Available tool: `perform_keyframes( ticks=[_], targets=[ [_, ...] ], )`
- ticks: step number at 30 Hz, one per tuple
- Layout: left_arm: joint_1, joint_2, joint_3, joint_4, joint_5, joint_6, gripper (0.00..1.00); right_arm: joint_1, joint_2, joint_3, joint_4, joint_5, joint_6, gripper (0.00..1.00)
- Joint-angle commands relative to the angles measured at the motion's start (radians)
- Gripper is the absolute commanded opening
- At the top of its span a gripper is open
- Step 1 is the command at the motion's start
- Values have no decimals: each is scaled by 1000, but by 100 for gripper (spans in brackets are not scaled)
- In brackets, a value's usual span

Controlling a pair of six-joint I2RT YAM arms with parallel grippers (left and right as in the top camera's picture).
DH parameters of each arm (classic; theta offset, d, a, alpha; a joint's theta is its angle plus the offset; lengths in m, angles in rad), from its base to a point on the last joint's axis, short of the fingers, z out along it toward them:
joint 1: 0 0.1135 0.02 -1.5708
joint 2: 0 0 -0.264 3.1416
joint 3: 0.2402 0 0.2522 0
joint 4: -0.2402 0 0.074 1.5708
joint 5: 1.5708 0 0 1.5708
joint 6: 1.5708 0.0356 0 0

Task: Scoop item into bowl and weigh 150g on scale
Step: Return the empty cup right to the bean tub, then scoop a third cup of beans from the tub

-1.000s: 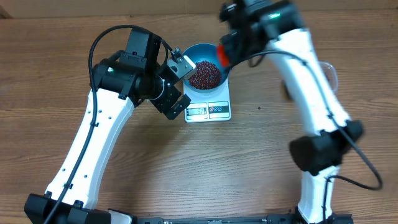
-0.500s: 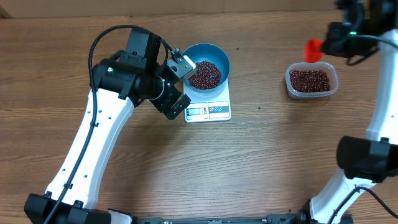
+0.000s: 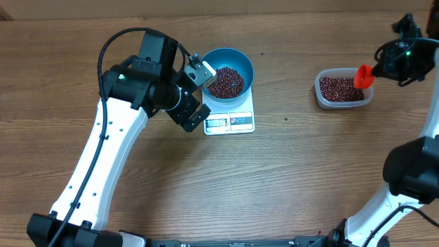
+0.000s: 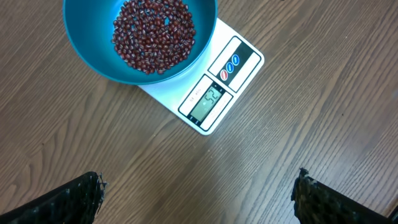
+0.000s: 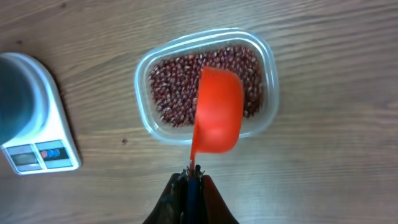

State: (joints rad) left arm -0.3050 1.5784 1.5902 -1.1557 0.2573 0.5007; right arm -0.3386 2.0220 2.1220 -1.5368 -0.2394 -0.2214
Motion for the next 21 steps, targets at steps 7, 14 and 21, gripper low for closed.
perform_keyframes(
  ticks=[7,14,21],
  targets=[
    [3,6,-6,1,2,16,100,3,13,-192,167,-39,-20,4],
    [3,6,-6,1,2,16,99,10,54,-238,199,-63,-24,4],
    [3,6,-6,1,2,16,100,34,68,-262,219,-118,-47,4]
  ],
)
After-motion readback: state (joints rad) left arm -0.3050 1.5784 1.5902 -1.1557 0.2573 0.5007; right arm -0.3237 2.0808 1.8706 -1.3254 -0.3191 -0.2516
